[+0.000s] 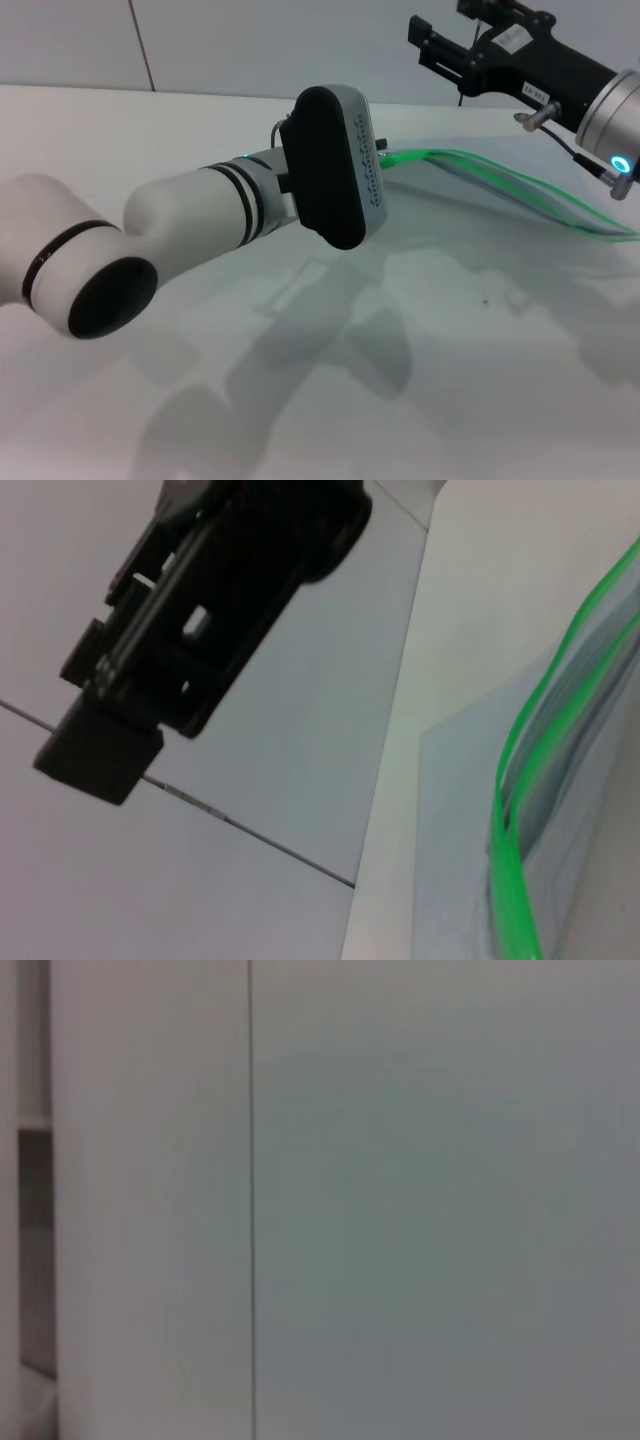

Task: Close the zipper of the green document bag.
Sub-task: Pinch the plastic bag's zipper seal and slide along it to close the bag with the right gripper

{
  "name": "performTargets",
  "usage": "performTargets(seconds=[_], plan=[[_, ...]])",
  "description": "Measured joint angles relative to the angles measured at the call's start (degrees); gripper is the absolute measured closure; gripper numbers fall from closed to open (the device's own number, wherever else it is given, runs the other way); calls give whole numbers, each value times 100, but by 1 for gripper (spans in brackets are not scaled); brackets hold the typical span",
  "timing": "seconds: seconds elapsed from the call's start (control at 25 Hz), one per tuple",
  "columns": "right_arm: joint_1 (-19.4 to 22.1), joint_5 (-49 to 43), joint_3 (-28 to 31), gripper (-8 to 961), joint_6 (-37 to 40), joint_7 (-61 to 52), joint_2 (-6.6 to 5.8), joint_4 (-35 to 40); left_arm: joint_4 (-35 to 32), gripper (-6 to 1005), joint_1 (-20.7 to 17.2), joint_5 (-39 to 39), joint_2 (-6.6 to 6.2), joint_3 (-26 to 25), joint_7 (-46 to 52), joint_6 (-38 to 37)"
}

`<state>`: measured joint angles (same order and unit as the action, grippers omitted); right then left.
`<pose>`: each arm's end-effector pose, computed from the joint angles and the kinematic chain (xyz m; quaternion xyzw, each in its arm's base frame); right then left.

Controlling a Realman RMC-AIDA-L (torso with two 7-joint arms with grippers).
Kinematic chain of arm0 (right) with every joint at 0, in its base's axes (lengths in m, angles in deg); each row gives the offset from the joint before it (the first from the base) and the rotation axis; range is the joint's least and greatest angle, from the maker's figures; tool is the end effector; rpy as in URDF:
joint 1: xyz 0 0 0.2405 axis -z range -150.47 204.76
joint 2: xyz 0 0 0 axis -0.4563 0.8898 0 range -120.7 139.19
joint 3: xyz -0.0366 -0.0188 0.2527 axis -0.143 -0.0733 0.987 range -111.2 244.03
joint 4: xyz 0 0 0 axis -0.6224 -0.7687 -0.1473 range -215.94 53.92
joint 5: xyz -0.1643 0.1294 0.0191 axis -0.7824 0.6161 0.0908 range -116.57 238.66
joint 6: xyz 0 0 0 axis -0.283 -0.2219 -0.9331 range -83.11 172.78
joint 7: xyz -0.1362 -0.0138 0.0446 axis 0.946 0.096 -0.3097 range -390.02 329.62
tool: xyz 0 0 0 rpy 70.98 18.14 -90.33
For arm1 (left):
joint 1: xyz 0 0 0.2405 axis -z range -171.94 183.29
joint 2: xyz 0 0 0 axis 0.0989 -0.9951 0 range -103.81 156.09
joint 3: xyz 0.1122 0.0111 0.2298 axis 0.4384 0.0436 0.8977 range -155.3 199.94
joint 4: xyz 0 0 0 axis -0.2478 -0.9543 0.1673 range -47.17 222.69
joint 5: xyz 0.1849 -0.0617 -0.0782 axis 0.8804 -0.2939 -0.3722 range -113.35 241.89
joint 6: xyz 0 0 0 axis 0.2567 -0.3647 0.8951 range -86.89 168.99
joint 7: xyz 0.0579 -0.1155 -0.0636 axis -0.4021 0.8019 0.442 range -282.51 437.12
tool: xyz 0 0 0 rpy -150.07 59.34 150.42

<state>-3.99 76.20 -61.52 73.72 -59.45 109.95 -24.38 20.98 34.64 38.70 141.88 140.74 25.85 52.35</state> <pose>0.1596 0.4021 -0.0088 -0.8576 0.1501 0.3247 0.3695 -0.1383 0.3843 -0.0847 -0.8935 0.1802 0.0375 0.4095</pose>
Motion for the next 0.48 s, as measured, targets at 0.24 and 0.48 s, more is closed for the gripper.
performTargets(seconds=[0.24, 0.48], plan=[[73, -1436, 326, 245, 503, -1251, -32, -134, -115, 944, -103, -36, 1, -20, -2, -175], [36, -3125, 863, 245, 1315, -2601, -24, -499, -147, 944, -135, -55, 2, -28, 2, -224]])
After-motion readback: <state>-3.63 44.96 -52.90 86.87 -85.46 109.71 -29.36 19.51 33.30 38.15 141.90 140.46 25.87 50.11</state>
